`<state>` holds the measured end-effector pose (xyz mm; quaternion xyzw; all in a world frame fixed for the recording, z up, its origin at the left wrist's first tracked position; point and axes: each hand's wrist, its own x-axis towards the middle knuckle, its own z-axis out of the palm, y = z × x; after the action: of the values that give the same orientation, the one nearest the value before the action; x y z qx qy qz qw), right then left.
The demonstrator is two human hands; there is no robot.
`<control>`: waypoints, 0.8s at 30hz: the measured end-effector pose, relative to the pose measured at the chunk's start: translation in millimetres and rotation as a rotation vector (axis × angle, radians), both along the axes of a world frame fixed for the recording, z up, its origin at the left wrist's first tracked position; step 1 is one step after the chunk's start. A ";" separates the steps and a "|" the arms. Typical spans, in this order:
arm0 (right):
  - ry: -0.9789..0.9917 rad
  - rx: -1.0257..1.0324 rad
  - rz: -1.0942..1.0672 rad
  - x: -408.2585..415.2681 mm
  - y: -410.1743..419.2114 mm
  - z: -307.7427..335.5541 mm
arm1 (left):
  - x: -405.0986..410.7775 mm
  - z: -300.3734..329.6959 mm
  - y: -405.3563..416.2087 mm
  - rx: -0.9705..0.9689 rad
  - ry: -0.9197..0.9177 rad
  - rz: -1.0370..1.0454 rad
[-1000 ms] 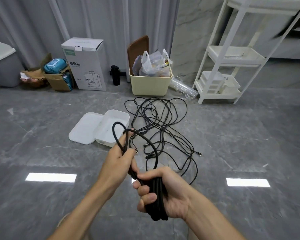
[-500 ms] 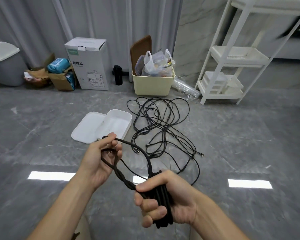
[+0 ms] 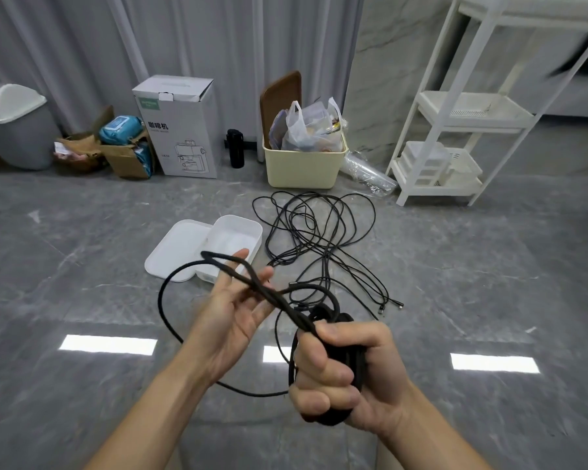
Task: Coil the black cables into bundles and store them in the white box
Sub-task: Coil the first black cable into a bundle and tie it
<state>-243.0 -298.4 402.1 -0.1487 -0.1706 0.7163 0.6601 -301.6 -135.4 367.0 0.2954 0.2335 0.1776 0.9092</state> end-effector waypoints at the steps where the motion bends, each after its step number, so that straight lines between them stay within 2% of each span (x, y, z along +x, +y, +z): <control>1: 0.022 -0.024 -0.042 1.2 -0.5 -0.6 | -1.1 -0.7 -1.5 0.070 0.031 -0.028; 4: 0.073 -0.098 -0.158 3.1 -1.7 -2.6 | -4.1 -0.4 -9.1 0.292 0.113 -0.141; 6: 0.074 -0.114 -0.204 2.6 -1.3 -3.4 | -6.3 3.4 -13.7 0.375 0.130 -0.228; 12: 0.143 -0.124 -0.241 3.3 1.0 -5.0 | -19.8 21.6 -17.3 0.681 0.125 -0.606; 17: 0.113 -0.174 -0.238 6.3 0.8 -8.3 | -23.0 27.1 -15.0 0.695 0.076 -0.566; 20: 0.100 -0.218 -0.254 7.2 1.2 -10.3 | -21.1 30.0 -18.0 0.734 0.111 -0.487; 24: -0.026 -0.350 -0.311 8.9 3.4 -7.4 | -16.9 33.0 -17.2 0.833 0.153 -0.473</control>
<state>-234.1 -295.0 394.7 -0.2943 -0.0272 0.6229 0.7243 -318.5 -152.6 400.0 0.6913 0.1350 0.0221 0.7095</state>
